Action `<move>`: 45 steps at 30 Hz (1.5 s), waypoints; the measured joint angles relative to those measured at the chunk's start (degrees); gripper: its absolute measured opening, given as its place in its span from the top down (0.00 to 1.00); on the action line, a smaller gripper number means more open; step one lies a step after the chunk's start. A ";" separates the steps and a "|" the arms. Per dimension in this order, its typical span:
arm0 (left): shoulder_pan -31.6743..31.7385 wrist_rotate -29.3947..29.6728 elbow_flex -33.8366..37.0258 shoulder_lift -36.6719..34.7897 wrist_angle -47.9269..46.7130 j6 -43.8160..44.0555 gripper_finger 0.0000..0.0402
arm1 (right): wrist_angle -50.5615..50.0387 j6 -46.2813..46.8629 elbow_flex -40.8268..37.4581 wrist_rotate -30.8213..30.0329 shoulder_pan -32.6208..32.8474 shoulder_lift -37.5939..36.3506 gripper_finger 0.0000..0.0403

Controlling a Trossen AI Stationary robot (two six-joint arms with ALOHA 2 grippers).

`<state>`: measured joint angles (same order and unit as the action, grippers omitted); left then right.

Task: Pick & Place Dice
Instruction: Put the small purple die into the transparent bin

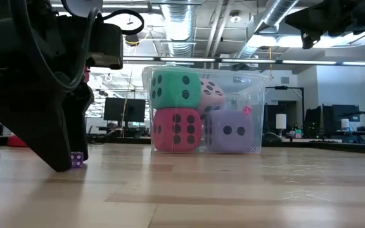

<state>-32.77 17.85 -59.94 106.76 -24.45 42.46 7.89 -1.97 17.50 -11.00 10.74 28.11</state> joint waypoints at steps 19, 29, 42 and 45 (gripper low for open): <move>0.00 -0.13 0.00 0.07 0.33 0.00 0.49 | 0.01 0.01 0.00 0.02 0.00 0.01 0.99; 0.00 -0.14 0.00 0.11 0.66 0.00 0.65 | -0.01 0.01 0.00 0.00 -0.02 0.01 0.99; 0.00 -0.15 0.04 0.13 1.36 0.00 0.79 | -0.01 0.01 0.00 0.01 0.00 -0.01 0.99; 0.00 -0.16 0.04 0.13 1.40 0.00 0.81 | -0.01 0.01 0.00 0.02 -0.02 0.01 0.99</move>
<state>-32.77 17.69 -59.90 106.89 -23.05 42.46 7.88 -1.96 17.50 -10.98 10.72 28.12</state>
